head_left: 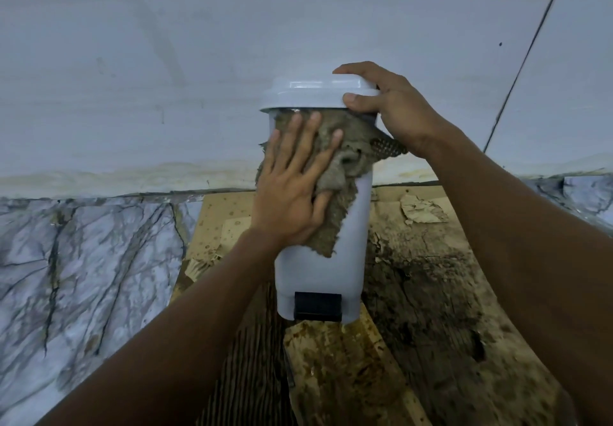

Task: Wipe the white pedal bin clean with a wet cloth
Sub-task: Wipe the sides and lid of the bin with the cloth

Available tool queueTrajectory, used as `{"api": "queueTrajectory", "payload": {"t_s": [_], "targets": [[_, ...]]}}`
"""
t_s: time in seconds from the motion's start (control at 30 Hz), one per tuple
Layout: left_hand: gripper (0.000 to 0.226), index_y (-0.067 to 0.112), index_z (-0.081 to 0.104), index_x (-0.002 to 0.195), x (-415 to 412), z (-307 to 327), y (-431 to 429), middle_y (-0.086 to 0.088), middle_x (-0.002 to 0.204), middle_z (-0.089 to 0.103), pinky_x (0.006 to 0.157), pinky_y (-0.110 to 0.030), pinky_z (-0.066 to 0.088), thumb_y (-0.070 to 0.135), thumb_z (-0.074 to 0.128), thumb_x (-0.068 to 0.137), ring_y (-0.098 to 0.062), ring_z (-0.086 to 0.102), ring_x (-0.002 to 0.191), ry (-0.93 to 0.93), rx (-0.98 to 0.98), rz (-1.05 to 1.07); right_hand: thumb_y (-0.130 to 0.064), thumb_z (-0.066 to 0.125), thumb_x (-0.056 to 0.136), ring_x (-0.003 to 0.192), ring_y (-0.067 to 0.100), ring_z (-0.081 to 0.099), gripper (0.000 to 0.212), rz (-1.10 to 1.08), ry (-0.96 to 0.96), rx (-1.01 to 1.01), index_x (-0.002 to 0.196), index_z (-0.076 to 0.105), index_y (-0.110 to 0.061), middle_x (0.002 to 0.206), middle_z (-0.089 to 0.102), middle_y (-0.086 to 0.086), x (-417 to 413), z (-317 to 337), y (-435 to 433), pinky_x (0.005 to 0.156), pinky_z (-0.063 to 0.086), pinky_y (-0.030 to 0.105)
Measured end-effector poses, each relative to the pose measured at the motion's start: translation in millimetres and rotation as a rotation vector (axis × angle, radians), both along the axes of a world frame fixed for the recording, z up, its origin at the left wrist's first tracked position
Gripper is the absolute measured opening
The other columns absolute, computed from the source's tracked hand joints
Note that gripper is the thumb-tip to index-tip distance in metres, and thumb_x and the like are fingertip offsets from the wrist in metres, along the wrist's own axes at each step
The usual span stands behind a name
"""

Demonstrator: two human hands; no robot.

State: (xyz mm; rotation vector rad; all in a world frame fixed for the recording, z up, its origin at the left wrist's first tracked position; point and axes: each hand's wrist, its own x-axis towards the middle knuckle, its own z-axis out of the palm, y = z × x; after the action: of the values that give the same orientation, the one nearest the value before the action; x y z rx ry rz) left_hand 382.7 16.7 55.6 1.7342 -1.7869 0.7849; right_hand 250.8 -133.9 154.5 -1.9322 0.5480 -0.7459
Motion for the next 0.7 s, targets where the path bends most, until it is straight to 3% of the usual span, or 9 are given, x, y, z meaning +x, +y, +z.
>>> {"api": "queueTrajectory", "payload": {"t_s": [0.07, 0.13, 0.23, 0.33, 0.4, 0.5, 0.57, 0.63, 0.7], "targets": [[0.063, 0.007, 0.036, 0.156, 4, -11, 8, -0.025, 0.165, 0.019, 0.122, -0.063, 0.015, 0.033, 0.046, 0.1, -0.043, 0.01, 0.155, 0.141, -0.04, -0.026, -0.036, 0.065, 0.08, 0.121, 0.017, 0.056, 0.035, 0.0, -0.003, -0.025, 0.115, 0.065, -0.041, 0.133, 0.059, 0.0, 1, -2, -1, 0.105, 0.046, 0.036], [0.063, 0.004, 0.033, 0.156, 6, -32, 21, -0.024, 0.166, 0.011, 0.125, -0.06, 0.014, 0.028, 0.048, 0.099, -0.044, 0.004, 0.155, 0.272, -0.038, -0.085, -0.033, 0.064, 0.082, 0.117, 0.014, 0.058, 0.035, 0.002, -0.013, -0.028, 0.117, 0.064, -0.037, 0.132, 0.059, 0.001, -1, -3, -1, 0.098, 0.048, 0.028], [0.073, 0.011, 0.013, 0.161, 6, -75, 48, -0.022, 0.168, -0.001, 0.128, -0.038, 0.015, 0.028, 0.047, 0.099, -0.038, 0.001, 0.157, 0.497, 0.036, -0.154, -0.028, 0.064, 0.086, 0.105, 0.007, 0.059, 0.031, 0.005, -0.026, -0.012, 0.116, 0.064, -0.034, 0.129, 0.059, 0.003, -2, -4, 0, 0.085, 0.047, 0.015], [0.08, 0.037, -0.009, 0.161, -4, -112, 69, 0.01, 0.171, -0.006, 0.122, -0.015, 0.013, 0.044, 0.045, 0.101, -0.014, 0.002, 0.158, 0.692, 0.104, -0.172, -0.034, 0.064, 0.083, 0.112, 0.012, 0.059, 0.031, -0.016, -0.021, -0.016, 0.113, 0.064, -0.041, 0.131, 0.058, 0.003, -2, -5, -1, 0.093, 0.047, 0.02], [0.078, 0.034, -0.008, 0.161, -9, -132, 76, 0.021, 0.169, -0.004, 0.12, -0.011, 0.013, 0.057, 0.038, 0.103, -0.001, 0.003, 0.155, 0.786, 0.112, -0.16, -0.035, 0.064, 0.081, 0.117, 0.015, 0.058, 0.033, -0.022, -0.023, -0.011, 0.113, 0.065, -0.042, 0.132, 0.058, 0.003, -2, -5, -2, 0.098, 0.047, 0.024], [0.084, 0.018, 0.006, 0.162, -11, -139, 76, -0.003, 0.169, 0.015, 0.121, -0.019, 0.023, 0.064, 0.039, 0.1, -0.009, 0.017, 0.155, 0.891, 0.12, -0.118, -0.035, 0.065, 0.08, 0.118, 0.015, 0.058, 0.034, -0.013, -0.028, -0.016, 0.114, 0.065, -0.041, 0.132, 0.059, 0.003, -1, -6, -3, 0.1, 0.047, 0.025], [0.085, 0.005, 0.026, 0.156, -13, -118, 65, -0.015, 0.154, 0.042, 0.114, -0.025, 0.037, 0.065, 0.04, 0.098, -0.022, 0.043, 0.142, 0.93, 0.081, -0.061, -0.037, 0.066, 0.079, 0.121, 0.015, 0.056, 0.034, -0.01, -0.025, -0.018, 0.112, 0.066, -0.045, 0.133, 0.058, 0.003, 0, -6, -3, 0.103, 0.045, 0.028], [0.079, 0.003, 0.04, 0.146, -18, -83, 47, -0.015, 0.133, 0.057, 0.101, -0.028, 0.047, 0.065, 0.04, 0.097, -0.026, 0.058, 0.12, 0.967, -0.007, 0.025, -0.038, 0.066, 0.078, 0.122, 0.015, 0.054, 0.034, -0.012, -0.021, -0.019, 0.111, 0.066, -0.046, 0.133, 0.058, 0.002, 1, -5, -3, 0.105, 0.044, 0.029], [0.074, 0.009, 0.04, 0.146, -18, -46, 25, -0.011, 0.131, 0.058, 0.1, -0.039, 0.049, 0.063, 0.043, 0.096, -0.024, 0.058, 0.118, 0.983, -0.09, 0.057, -0.037, 0.065, 0.079, 0.12, 0.014, 0.055, 0.034, -0.015, -0.028, -0.022, 0.111, 0.066, -0.045, 0.133, 0.058, 0.002, 0, -5, -2, 0.102, 0.045, 0.027]]}}
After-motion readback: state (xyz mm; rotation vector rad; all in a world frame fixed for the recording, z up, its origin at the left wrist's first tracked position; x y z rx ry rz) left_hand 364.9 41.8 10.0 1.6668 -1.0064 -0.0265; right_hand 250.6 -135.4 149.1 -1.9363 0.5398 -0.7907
